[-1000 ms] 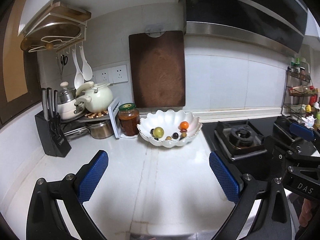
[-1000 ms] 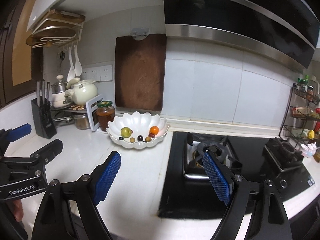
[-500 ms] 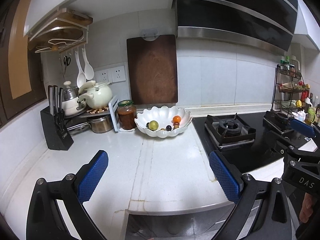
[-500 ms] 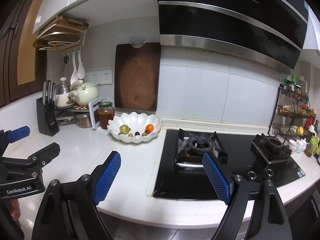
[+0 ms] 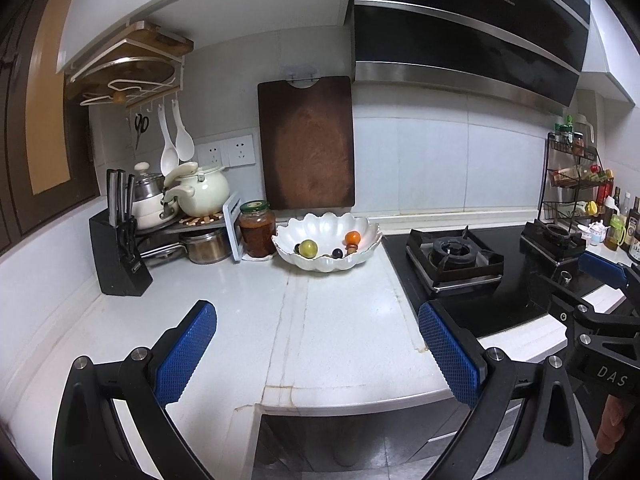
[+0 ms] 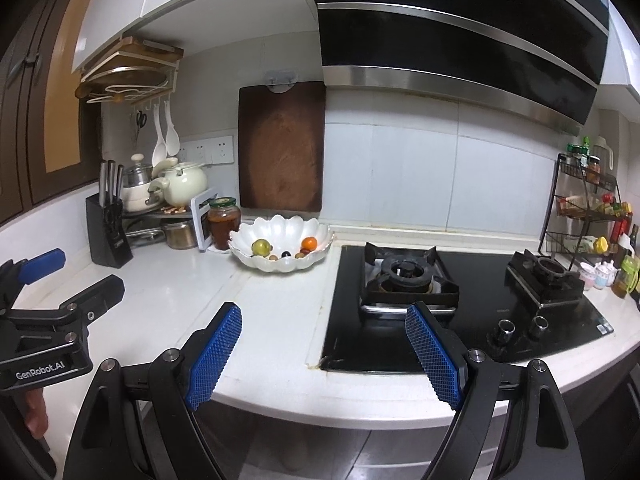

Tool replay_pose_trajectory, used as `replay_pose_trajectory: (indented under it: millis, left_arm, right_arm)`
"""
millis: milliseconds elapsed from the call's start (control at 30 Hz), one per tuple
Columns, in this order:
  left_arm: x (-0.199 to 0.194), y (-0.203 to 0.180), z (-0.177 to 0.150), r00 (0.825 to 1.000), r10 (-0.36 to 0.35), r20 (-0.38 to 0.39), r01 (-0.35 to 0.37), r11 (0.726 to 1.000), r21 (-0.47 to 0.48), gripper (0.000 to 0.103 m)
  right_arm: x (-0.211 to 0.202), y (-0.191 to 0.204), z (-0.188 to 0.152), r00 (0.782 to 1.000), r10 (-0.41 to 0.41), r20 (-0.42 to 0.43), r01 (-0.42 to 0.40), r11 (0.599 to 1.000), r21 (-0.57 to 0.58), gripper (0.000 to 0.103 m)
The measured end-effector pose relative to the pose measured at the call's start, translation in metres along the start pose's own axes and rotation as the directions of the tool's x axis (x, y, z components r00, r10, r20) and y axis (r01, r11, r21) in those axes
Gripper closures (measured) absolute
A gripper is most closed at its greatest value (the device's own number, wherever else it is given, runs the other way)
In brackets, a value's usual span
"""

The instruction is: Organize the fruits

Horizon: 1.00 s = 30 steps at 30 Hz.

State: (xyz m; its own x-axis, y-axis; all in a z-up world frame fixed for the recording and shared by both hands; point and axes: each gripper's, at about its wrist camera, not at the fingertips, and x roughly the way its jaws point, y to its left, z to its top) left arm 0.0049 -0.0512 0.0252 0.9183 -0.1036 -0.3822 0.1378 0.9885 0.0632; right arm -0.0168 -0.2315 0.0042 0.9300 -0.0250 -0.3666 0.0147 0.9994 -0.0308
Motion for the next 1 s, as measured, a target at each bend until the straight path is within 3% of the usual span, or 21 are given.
replay_pose_trajectory:
  millis: [1000]
  left_arm:
    - [-0.015, -0.005, -0.001, 1.000, -0.006, 0.012, 0.006, 1.000, 0.005, 0.000]
  right_arm:
    - [-0.017, -0.004, -0.006, 1.000, -0.002, 0.002, 0.002, 1.000, 0.030, 0.018]
